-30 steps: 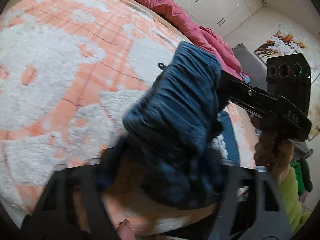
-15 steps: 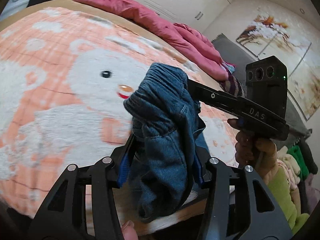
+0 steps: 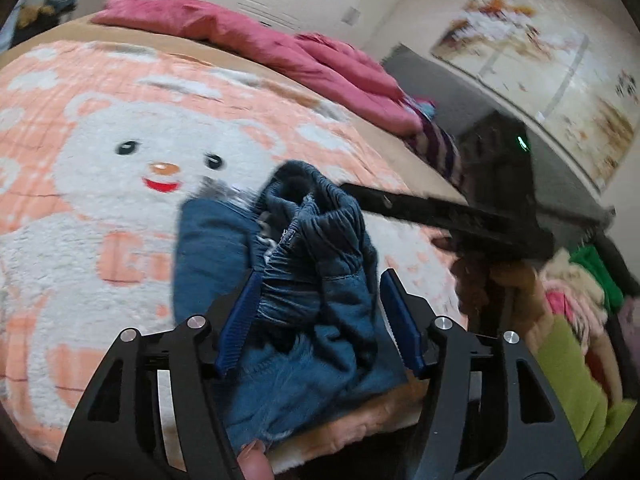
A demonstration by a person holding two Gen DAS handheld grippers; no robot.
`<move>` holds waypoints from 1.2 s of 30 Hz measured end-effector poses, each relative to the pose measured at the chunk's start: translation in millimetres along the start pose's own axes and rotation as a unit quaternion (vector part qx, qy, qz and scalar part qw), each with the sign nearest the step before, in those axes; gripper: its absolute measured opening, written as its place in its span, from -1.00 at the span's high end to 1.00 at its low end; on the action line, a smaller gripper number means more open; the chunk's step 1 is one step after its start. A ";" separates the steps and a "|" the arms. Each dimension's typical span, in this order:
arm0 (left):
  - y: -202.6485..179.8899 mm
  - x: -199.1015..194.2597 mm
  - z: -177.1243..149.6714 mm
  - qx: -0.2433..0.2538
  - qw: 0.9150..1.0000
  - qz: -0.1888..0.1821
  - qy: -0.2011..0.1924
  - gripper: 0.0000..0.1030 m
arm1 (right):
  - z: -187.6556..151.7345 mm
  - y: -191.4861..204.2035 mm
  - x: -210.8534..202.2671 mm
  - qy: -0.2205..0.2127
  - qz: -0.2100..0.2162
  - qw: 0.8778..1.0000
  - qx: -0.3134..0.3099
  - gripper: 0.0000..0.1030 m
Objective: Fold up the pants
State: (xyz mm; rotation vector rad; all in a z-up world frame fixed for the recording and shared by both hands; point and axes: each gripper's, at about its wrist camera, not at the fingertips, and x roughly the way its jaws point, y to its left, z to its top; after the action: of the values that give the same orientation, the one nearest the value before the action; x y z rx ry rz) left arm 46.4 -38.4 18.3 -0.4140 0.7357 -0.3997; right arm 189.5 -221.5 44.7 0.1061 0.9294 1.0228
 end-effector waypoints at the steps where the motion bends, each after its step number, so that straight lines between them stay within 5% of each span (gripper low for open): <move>1: -3.8 3.9 -5.0 0.004 1.000 -0.008 0.011 -0.03 | -2.0 -3.5 -3.0 -0.002 -0.003 1.000 0.007 0.58; 3: -10.7 9.2 -12.6 0.012 0.999 -0.031 0.029 -0.03 | -4.5 -6.9 -7.7 -0.006 -0.010 1.000 0.015 0.17; 11: -36.6 6.3 -25.5 0.085 0.992 -0.082 0.038 -0.03 | -12.8 20.6 -3.4 0.015 -0.023 0.999 -0.041 -0.01; 20: 3.9 4.1 -17.2 0.076 0.996 0.031 0.017 -0.06 | -46.9 0.2 -0.1 0.077 -0.119 0.986 -0.083 0.00; 24: 7.9 19.7 -24.4 0.094 0.993 0.059 0.046 -0.06 | -51.7 0.2 -2.2 0.078 -0.116 0.986 -0.096 -0.04; 30: -5.3 2.2 -24.1 0.124 0.991 0.042 0.020 -0.06 | -26.0 0.0 -18.0 0.019 -0.068 0.996 -0.050 -0.16; 36: -30.8 13.7 -44.9 0.215 0.972 0.077 0.048 -0.06 | 5.3 -1.9 13.5 0.035 -0.076 0.996 -0.039 -0.04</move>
State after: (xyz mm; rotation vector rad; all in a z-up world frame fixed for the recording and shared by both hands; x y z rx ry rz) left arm 17.5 -81.0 -4.1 0.0709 0.7463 -0.4207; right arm 197.1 -210.4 38.9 -0.0651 0.9454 0.9241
